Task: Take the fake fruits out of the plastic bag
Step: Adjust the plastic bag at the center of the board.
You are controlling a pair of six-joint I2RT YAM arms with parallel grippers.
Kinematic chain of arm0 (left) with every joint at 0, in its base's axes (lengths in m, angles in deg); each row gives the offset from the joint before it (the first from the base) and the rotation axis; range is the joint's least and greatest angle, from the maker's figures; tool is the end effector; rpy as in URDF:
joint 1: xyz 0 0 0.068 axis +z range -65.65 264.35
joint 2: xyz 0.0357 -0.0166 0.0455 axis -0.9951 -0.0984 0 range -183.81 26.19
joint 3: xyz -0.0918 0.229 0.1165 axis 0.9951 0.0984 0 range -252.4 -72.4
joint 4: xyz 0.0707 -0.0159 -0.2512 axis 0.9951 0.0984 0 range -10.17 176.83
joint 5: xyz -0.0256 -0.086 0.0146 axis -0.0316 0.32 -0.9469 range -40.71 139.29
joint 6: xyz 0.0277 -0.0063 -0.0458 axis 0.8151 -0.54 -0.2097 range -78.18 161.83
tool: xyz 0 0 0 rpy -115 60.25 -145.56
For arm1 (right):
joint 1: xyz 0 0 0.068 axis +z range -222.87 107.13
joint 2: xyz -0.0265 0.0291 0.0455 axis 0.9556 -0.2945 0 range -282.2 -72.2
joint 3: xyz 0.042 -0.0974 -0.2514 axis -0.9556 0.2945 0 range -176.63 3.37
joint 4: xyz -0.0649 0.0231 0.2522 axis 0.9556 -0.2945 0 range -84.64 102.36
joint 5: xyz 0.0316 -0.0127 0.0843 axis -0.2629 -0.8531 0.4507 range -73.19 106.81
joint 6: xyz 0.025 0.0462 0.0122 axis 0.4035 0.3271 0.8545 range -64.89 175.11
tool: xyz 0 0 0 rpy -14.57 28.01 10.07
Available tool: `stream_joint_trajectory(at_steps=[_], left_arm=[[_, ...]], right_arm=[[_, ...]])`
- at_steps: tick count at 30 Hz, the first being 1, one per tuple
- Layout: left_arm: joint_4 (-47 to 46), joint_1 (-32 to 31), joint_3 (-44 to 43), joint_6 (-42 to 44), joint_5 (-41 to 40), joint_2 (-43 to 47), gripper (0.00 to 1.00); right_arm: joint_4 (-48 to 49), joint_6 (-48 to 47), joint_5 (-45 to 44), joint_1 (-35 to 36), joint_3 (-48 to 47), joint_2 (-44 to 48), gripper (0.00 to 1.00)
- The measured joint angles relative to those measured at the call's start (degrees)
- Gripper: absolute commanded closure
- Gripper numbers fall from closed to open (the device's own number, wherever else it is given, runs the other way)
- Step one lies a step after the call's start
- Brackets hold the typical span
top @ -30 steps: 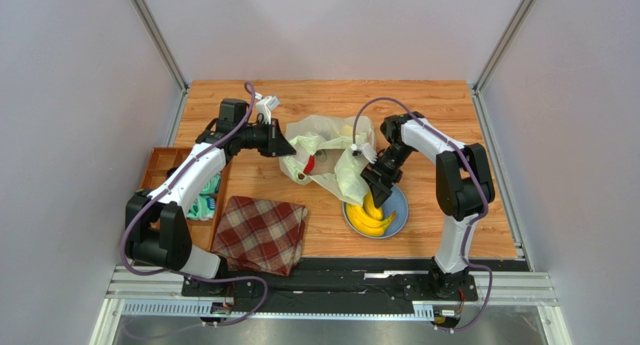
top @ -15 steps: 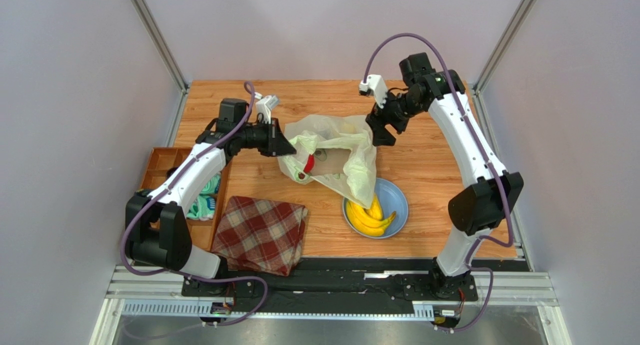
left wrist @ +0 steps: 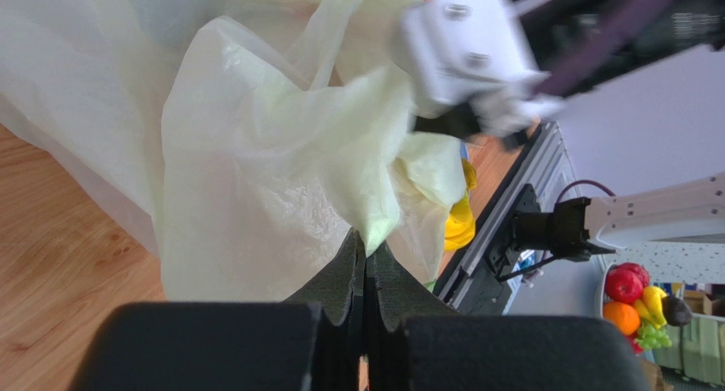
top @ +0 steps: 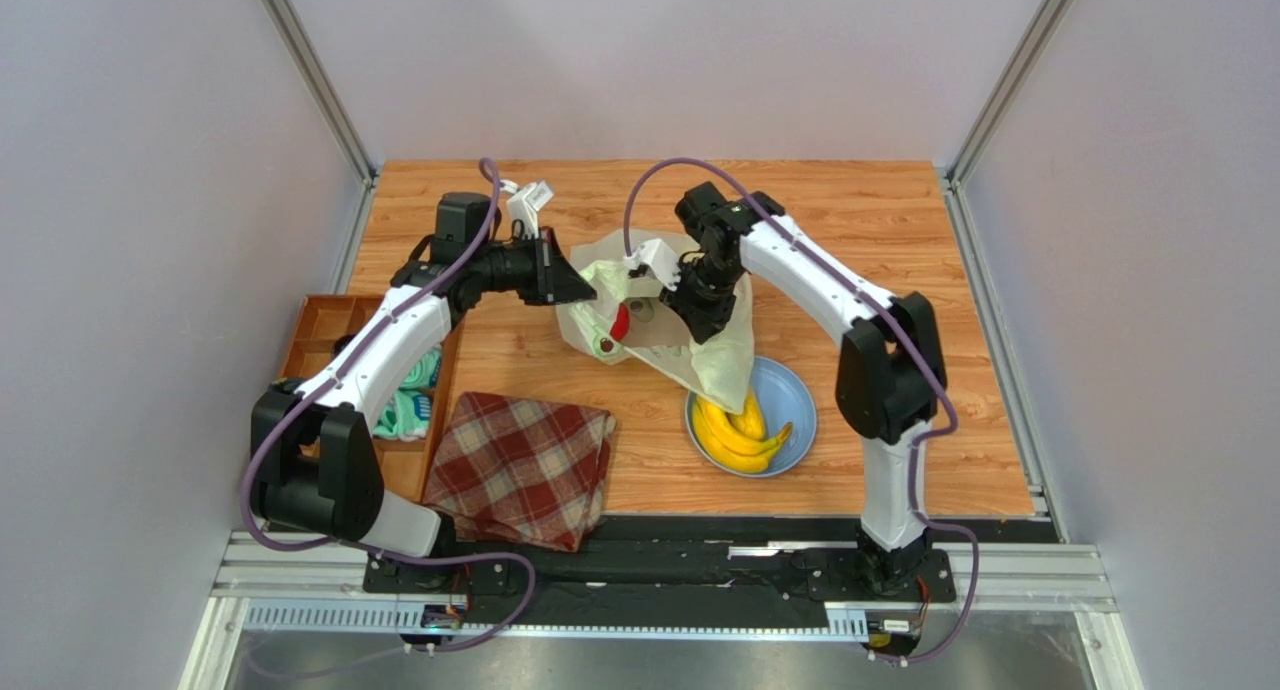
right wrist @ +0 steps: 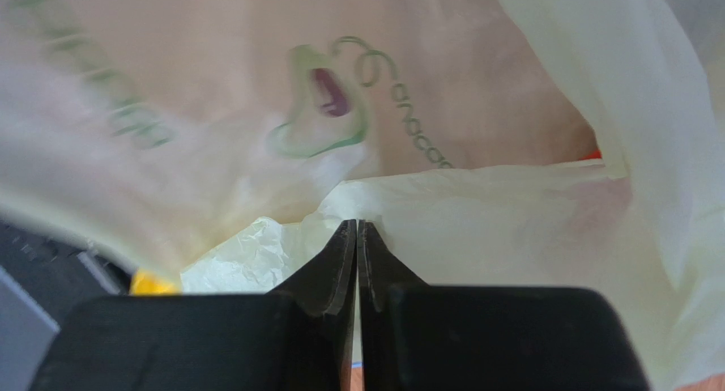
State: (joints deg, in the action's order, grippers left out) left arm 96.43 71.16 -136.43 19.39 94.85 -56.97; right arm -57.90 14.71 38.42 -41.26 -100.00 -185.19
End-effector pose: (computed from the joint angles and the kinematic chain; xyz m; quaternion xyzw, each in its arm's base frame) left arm 0.3057 -0.0979 0.2944 0.1099 0.8321 -0.4567 0.2950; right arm 0.3283 0.2174 0.2693 -0.5886 0.7818 0.1795 0.1007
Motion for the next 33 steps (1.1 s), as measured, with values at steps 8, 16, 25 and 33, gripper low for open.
stream_joint_trajectory(at_steps=[8,16,25,33], left_arm=[[-1.73,0.15,1.68,-1.53,1.33,2.47,1.00],[-2.56,0.15,4.68,-1.51,3.28,3.89,1.00],[2.75,-0.61,4.70,4.35,9.33,5.07,1.00],[7.10,-1.84,7.39,9.92,12.94,13.62,1.00]], right_arm=[[6.86,6.91,-19.41,-4.68,-6.71,-12.41,1.00],[11.91,9.14,-25.64,-8.81,-8.11,-12.50,1.00],[19.21,11.45,-35.39,-9.99,4.33,-5.14,1.00],[18.27,11.67,-35.28,-12.15,24.63,14.88,1.00]])
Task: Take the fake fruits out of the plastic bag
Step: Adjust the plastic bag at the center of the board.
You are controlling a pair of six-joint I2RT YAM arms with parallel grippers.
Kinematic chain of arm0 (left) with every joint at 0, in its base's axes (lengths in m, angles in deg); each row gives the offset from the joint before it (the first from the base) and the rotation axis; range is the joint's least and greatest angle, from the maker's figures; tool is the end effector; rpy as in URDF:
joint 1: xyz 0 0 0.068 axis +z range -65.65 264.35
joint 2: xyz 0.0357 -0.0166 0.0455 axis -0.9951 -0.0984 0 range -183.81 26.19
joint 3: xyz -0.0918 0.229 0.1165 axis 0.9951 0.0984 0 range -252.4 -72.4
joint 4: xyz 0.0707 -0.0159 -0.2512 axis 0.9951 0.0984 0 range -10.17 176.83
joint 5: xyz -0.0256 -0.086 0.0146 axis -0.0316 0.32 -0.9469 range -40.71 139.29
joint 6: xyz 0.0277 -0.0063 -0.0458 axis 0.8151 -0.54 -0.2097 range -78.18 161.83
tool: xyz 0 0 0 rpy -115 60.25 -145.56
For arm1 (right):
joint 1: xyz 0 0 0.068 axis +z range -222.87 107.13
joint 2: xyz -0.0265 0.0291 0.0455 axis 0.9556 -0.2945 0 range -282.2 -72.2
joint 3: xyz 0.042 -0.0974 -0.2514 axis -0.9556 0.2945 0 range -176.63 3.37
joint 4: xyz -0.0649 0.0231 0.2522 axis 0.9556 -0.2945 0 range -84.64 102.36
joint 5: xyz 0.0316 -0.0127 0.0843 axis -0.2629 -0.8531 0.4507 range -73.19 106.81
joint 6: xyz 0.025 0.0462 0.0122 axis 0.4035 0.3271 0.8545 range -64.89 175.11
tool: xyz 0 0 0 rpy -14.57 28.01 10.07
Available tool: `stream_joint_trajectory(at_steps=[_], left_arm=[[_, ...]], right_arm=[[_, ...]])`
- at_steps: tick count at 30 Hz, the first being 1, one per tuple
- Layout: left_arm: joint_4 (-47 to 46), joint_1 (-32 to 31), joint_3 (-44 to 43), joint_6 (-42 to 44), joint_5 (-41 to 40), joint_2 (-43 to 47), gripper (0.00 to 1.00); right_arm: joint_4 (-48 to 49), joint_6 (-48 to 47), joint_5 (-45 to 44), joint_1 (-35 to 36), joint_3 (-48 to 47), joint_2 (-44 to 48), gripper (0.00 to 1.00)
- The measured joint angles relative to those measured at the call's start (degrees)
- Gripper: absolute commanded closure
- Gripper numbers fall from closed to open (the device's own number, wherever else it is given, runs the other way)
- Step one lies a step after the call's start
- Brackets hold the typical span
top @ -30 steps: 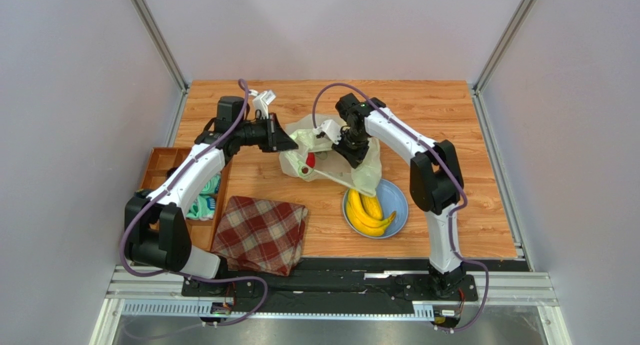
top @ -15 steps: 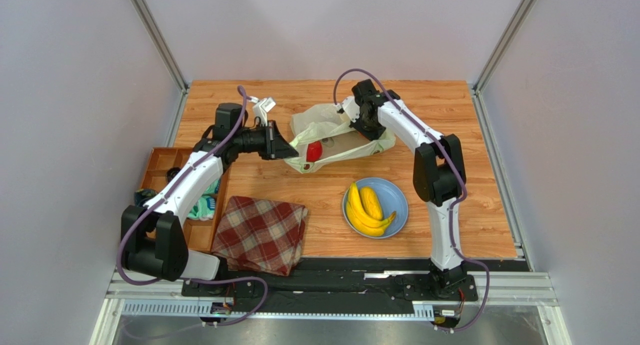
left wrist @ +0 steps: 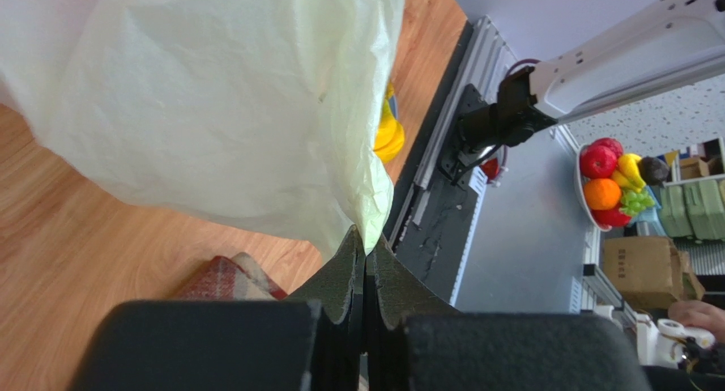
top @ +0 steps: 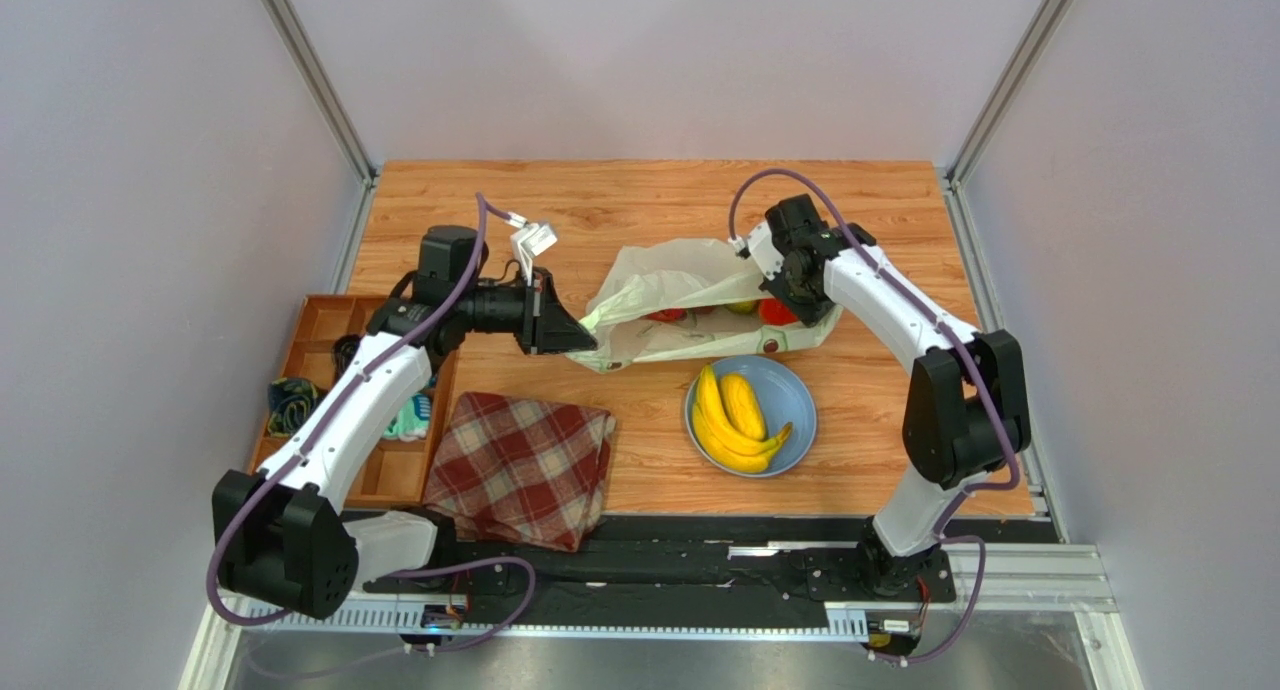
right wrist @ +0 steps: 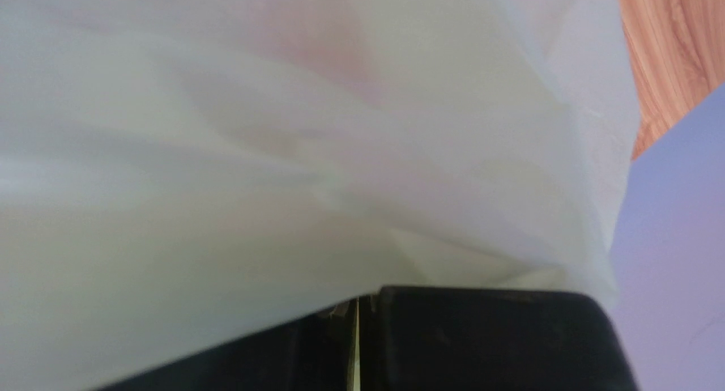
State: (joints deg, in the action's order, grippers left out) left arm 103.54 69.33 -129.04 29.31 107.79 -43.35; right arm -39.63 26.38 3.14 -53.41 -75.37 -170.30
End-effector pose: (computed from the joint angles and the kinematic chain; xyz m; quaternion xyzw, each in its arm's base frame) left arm 0.2376 -0.0953 0.3096 0.2365 0.7745 -0.5172 0.2768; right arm 0.3262 0.1063 0.2474 -0.3825 0.9022 -0.1301 0.1508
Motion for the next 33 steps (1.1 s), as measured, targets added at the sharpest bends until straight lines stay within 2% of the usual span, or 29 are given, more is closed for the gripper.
stream_joint_trajectory(at_steps=[3,5,6,7,10,13,17,18,21,25,26,29,30,33], left_arm=[[-1.92,-1.16,1.44,-0.26,-2.49,-1.75,1.00],[-2.40,-2.40,1.51,-0.15,-4.33,-3.91,0.99],[-2.58,-3.23,1.46,-0.07,-5.18,-5.01,0.99],[-2.62,-3.96,1.31,0.04,-5.70,-5.79,0.99],[-2.51,-6.29,-0.83,0.59,-6.71,-8.52,0.99],[-2.80,-7.21,-3.21,1.11,-6.97,-10.14,0.99],[-2.97,-7.23,-4.07,1.97,-6.29,-10.43,0.99],[-2.93,-7.23,-4.07,2.21,-6.01,-10.49,0.99],[-2.67,-7.26,-4.07,3.48,-4.37,-11.28,1.00],[-0.61,-7.43,-4.59,5.46,-2.97,-13.07,1.00],[-0.35,-7.48,-4.81,5.86,-2.97,-13.44,1.00],[0.50,-7.48,-5.62,7.21,-3.30,-14.43,1.00],[0.76,-7.50,-5.75,7.56,-3.39,-14.58,1.00],[2.08,-7.87,-5.81,8.07,-3.41,-14.75,1.00]], right_arm=[[-1.05,0.33,3.30,0.24,-3.21,-2.64,1.00],[-1.27,0.52,5.53,0.35,-6.19,-5.42,0.91],[-1.33,0.66,6.60,0.44,-7.69,-6.75,0.85],[-1.33,0.68,7.26,0.70,-8.98,-7.82,0.73],[-1.31,0.94,8.70,1.01,-12.20,-10.62,0.48],[-1.07,0.39,8.87,1.05,-13.53,-12.37,0.34],[-0.61,-1.27,9.33,0.79,-14.56,-15.02,0.22],[-0.50,-1.46,9.86,0.63,-14.93,-15.65,0.07],[-0.28,-2.67,12.17,-0.50,-18.97,-19.87,0.00],[0.37,-3.34,16.15,-2.60,-30.45,-29.11,0.02],[0.92,-3.50,17.00,-2.91,-32.89,-31.39,0.06],[2.23,-4.46,20.15,-3.28,-40.11,-37.94,0.28],[3.13,-4.76,20.94,-3.23,-40.83,-39.21,0.39],[5.79,-5.20,22.84,-3.61,-41.35,-39.82,0.48]])
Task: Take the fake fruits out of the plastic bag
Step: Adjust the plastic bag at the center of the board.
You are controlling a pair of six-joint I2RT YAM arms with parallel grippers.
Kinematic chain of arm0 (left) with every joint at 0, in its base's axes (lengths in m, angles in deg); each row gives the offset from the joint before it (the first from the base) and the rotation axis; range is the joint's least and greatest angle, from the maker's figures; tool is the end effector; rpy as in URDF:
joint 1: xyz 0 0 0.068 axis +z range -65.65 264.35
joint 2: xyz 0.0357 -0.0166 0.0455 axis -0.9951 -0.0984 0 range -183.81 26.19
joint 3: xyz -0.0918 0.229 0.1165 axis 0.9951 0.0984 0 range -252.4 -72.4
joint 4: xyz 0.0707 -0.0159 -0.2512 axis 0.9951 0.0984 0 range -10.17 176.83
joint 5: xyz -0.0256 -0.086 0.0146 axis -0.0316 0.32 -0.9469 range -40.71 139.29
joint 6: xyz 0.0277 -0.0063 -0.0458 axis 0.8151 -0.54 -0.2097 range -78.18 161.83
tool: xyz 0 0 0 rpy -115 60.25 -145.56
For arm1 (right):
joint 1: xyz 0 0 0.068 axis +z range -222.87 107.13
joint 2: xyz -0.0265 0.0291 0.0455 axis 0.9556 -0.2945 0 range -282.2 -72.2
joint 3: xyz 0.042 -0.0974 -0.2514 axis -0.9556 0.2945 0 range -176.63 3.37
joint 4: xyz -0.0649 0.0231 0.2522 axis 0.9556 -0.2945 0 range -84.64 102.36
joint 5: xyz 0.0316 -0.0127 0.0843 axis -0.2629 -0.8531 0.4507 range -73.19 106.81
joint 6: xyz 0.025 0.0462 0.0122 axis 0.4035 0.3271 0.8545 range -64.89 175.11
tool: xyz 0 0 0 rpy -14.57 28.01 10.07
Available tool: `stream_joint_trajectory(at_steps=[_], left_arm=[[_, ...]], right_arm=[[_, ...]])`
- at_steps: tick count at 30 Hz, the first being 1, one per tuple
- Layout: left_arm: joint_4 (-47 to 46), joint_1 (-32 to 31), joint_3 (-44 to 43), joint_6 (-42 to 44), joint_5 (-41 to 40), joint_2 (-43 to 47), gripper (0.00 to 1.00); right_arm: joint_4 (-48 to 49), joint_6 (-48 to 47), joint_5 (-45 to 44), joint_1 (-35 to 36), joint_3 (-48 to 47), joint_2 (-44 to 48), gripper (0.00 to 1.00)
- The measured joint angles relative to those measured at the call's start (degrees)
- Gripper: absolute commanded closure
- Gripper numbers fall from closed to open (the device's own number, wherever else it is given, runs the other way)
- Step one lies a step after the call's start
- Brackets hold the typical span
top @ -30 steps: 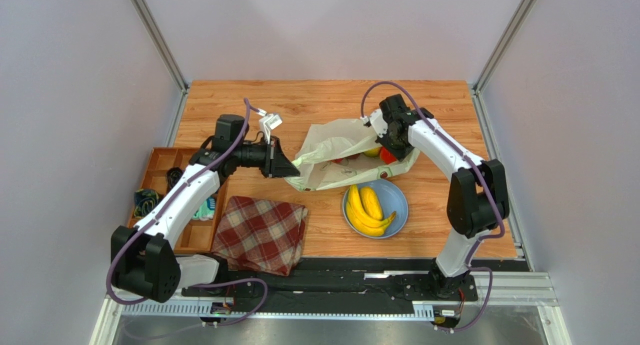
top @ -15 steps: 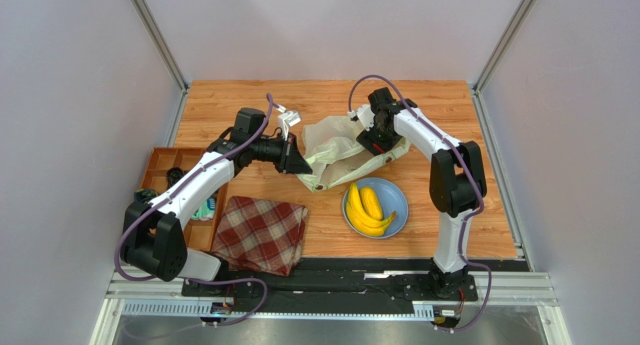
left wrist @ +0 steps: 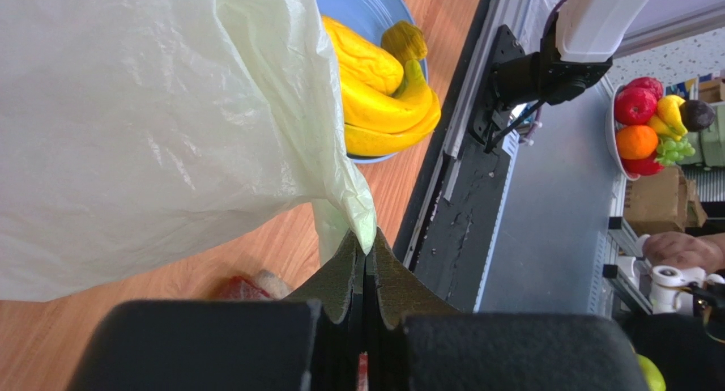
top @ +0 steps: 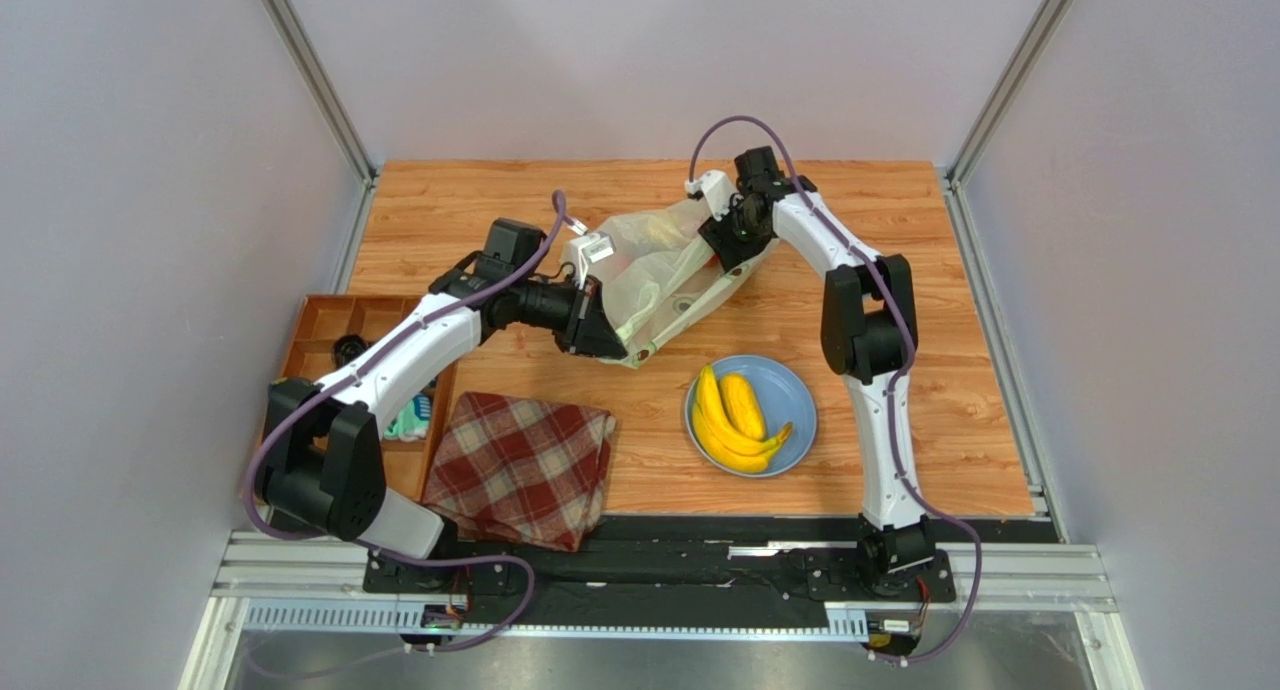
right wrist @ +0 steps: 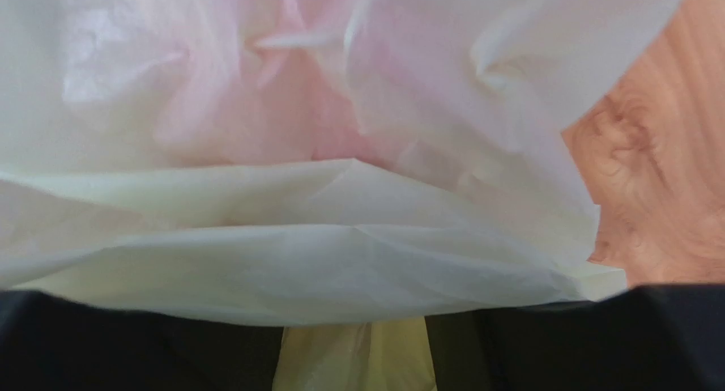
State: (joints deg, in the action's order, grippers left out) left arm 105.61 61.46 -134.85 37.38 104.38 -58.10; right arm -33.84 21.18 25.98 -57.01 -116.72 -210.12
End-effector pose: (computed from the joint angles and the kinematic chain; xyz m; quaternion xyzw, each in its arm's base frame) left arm 0.2715 -0.1464 0.2712 0.2975 0.7892 -0.4947 0.2096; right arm 0.4942 0.1463 0.1744 -0.4252 0.8735 0.0417 0.2334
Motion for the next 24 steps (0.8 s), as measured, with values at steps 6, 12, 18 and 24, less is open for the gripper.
stream_joint_trajectory(at_steps=[6,12,18,24], left_arm=[[1.25,-0.76,-2.12,0.09,-1.11,-1.95,1.00],[1.11,-0.76,-7.65,-0.72,-2.40,-6.86,1.00],[1.05,-0.76,-11.43,-1.29,-2.75,-8.39,1.00],[-0.66,-0.76,-12.59,-4.15,-0.81,-8.37,1.00]], right_arm=[[1.84,0.02,8.15,-2.38,7.56,7.23,0.53],[-1.70,-0.07,16.28,-3.43,19.10,24.74,0.54],[-2.73,-1.29,18.45,-2.12,29.40,38.36,0.48],[-5.99,-0.20,18.34,-1.29,25.59,29.90,0.42]])
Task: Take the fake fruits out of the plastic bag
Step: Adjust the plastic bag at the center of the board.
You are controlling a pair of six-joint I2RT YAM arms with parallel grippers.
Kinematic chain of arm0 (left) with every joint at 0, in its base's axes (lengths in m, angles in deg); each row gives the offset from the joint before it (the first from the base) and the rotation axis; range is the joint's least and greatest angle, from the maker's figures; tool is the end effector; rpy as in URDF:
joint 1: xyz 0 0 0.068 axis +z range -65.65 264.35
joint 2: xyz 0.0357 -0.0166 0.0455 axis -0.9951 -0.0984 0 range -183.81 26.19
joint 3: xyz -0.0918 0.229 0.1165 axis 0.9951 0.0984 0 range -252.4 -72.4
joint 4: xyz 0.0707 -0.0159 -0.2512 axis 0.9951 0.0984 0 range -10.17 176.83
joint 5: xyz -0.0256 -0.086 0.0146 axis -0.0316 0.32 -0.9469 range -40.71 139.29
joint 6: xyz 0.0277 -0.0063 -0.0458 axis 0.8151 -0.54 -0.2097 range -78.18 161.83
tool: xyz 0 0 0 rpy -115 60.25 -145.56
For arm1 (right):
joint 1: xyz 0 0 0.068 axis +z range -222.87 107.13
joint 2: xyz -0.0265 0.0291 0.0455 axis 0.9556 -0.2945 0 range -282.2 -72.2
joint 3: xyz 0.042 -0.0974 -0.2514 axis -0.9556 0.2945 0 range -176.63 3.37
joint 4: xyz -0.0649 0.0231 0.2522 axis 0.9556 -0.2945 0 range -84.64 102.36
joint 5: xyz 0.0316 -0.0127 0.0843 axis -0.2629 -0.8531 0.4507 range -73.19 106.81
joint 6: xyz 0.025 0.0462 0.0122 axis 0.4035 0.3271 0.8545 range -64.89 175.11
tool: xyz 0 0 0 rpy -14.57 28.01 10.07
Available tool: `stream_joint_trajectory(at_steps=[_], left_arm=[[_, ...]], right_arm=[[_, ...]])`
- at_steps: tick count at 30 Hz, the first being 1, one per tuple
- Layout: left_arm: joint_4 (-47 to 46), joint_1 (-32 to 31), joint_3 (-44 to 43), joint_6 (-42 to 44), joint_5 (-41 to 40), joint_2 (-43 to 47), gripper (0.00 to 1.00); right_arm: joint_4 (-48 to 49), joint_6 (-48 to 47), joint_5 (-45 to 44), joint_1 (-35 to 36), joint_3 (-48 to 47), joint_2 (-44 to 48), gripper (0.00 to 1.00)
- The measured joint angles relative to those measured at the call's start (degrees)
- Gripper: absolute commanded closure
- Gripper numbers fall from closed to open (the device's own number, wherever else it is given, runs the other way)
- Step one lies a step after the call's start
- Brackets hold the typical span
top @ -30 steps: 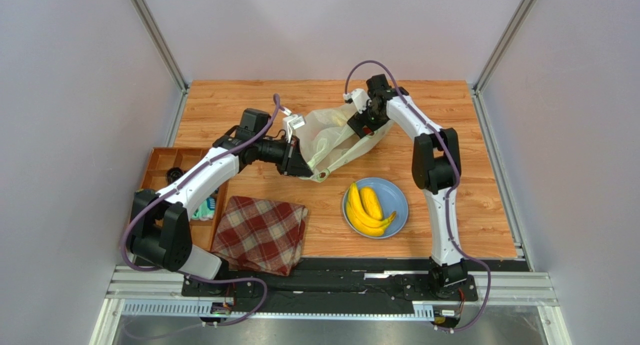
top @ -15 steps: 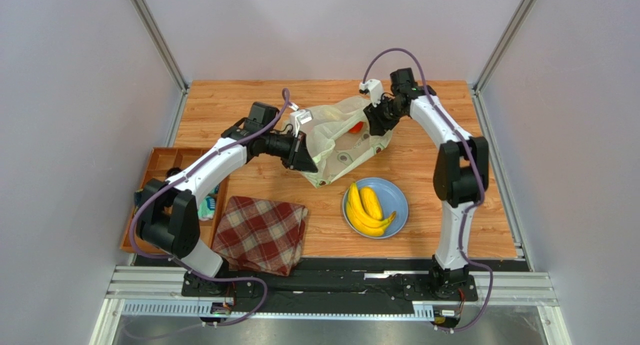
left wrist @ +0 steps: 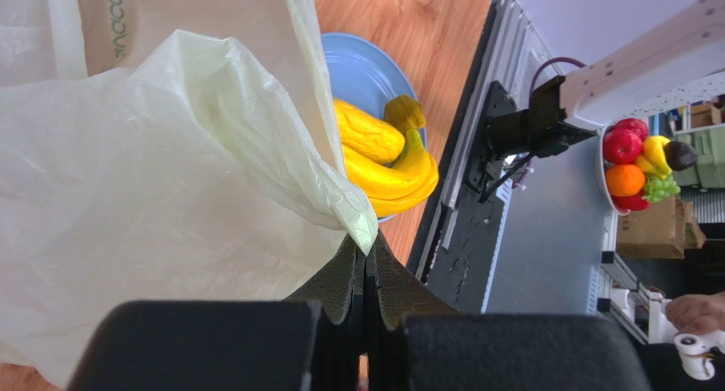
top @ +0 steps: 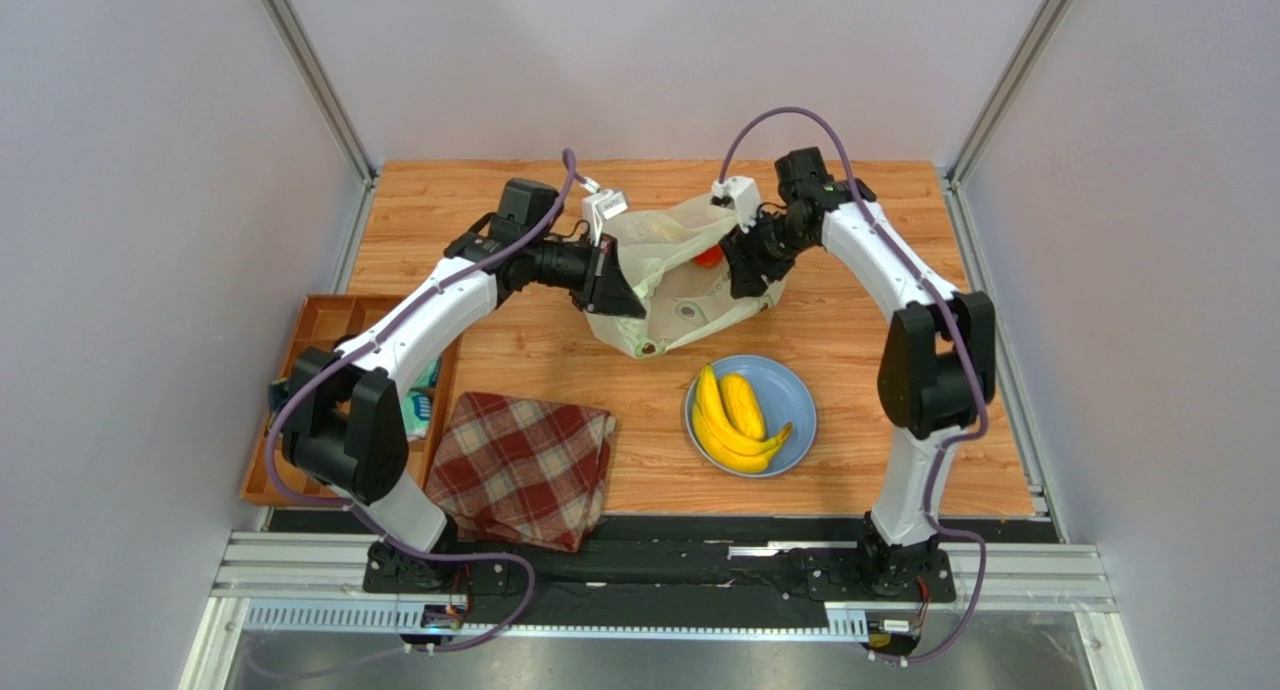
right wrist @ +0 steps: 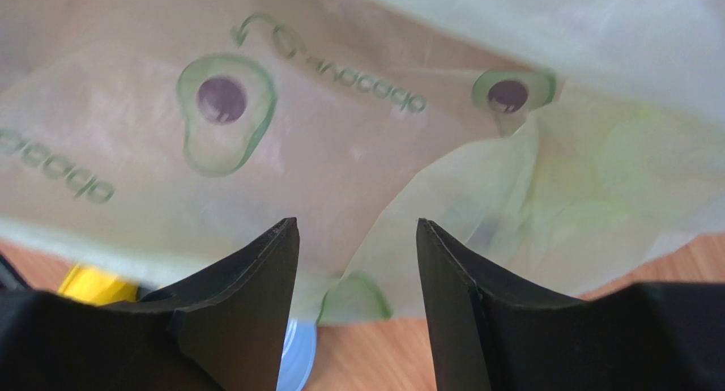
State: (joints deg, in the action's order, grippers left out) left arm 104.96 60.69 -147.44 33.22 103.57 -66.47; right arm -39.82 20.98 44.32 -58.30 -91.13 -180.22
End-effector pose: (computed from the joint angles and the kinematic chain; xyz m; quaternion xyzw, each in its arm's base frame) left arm 0.3121 -0.1684 0.2961 0.2881 0.7843 -0.5005 0.2265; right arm 0.3805 0.1159 0.2694 -0.4372 0.8444 0.1943 0.2409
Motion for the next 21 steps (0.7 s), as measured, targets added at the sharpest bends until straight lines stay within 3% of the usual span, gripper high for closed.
stream_joint_trajectory(at_steps=[4,10,16,17,21], left_arm=[[-0.37,0.00,-0.98,-1.14,1.68,1.07,1.00],[4.20,0.02,-0.81,3.10,2.03,11.08,1.00],[7.13,0.00,-1.86,10.05,2.23,22.97,1.00],[7.08,-0.02,-1.60,10.60,2.29,23.21,1.00],[6.86,-0.22,1.81,12.22,1.62,20.63,1.00]], right_arm=[[-0.44,3.21,-0.44,0.20,-8.39,-8.17,0.41],[-1.11,6.58,-0.52,2.75,-10.95,-10.08,0.39],[-0.66,9.33,-1.95,8.81,-10.86,-10.08,0.15],[-0.48,9.90,-2.73,9.86,-10.86,-10.08,0.00],[-0.22,12.00,-6.69,11.96,-12.92,-11.69,0.00]])
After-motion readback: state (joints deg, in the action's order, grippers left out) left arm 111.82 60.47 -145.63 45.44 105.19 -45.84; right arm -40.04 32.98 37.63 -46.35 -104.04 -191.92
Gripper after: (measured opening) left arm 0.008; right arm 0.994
